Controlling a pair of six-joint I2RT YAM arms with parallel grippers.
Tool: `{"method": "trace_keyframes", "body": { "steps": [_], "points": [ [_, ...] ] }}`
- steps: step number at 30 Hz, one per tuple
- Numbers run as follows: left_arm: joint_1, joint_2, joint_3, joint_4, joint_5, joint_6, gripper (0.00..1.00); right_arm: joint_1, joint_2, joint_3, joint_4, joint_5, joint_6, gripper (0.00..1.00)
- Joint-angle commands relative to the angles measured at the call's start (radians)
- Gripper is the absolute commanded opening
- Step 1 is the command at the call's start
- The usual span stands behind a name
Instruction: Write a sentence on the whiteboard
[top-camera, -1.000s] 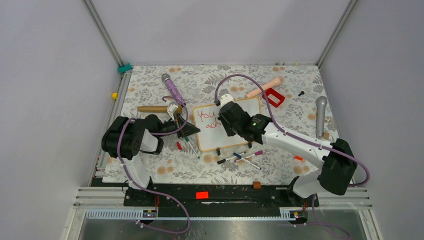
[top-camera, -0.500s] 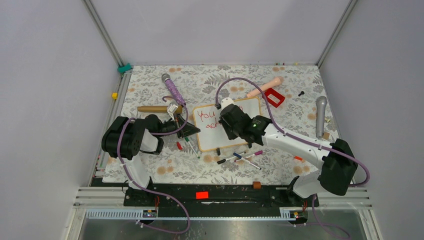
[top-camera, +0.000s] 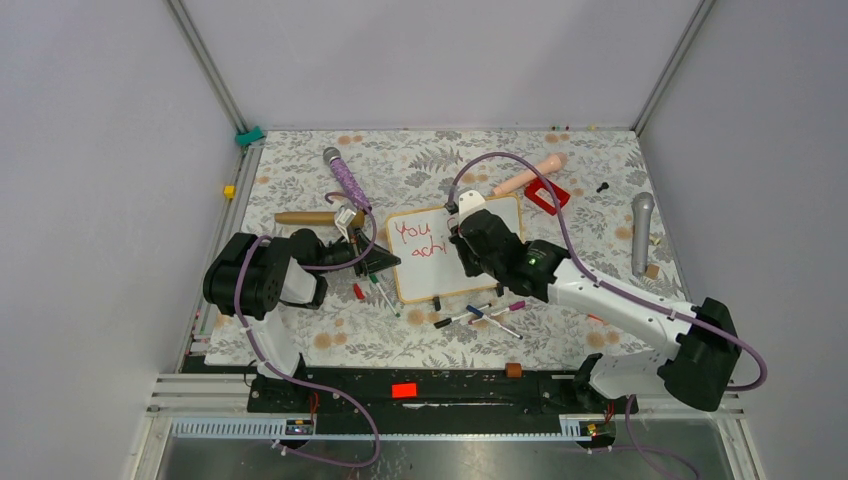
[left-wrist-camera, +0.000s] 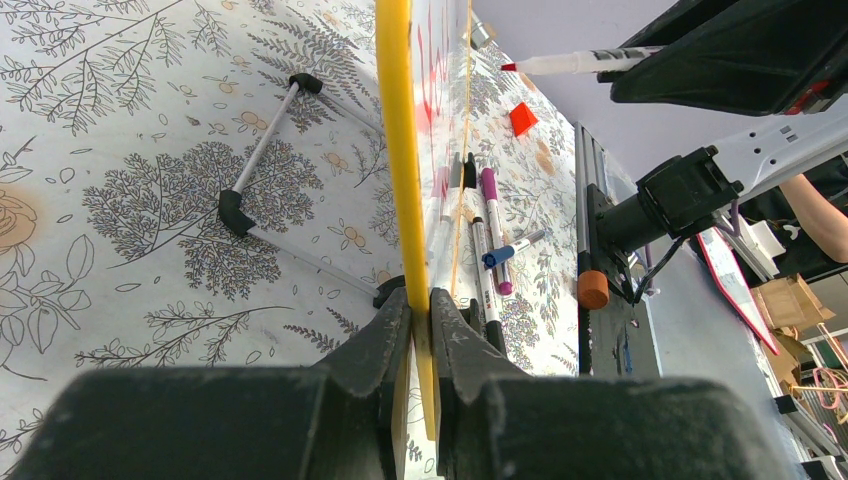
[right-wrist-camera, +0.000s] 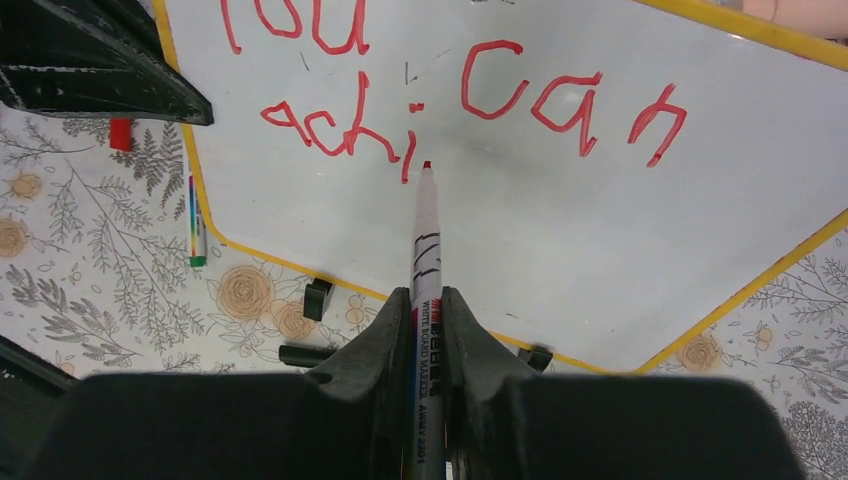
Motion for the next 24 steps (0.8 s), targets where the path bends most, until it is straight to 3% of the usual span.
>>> {"method": "trace_keyframes", "body": {
  "steps": [1, 24],
  "points": [
    [0.002, -0.020, 0.006, 0.068, -0.014, 0.073, 0.01, -0.010, 0.027, 0.031, 0.004, 0.054, -0.005, 0.00],
    [0.003, -0.020, 0.008, 0.068, -0.011, 0.074, 0.01, -0.020, 0.107, 0.078, -0.032, 0.057, 0.003, 0.00]
  ]
}}
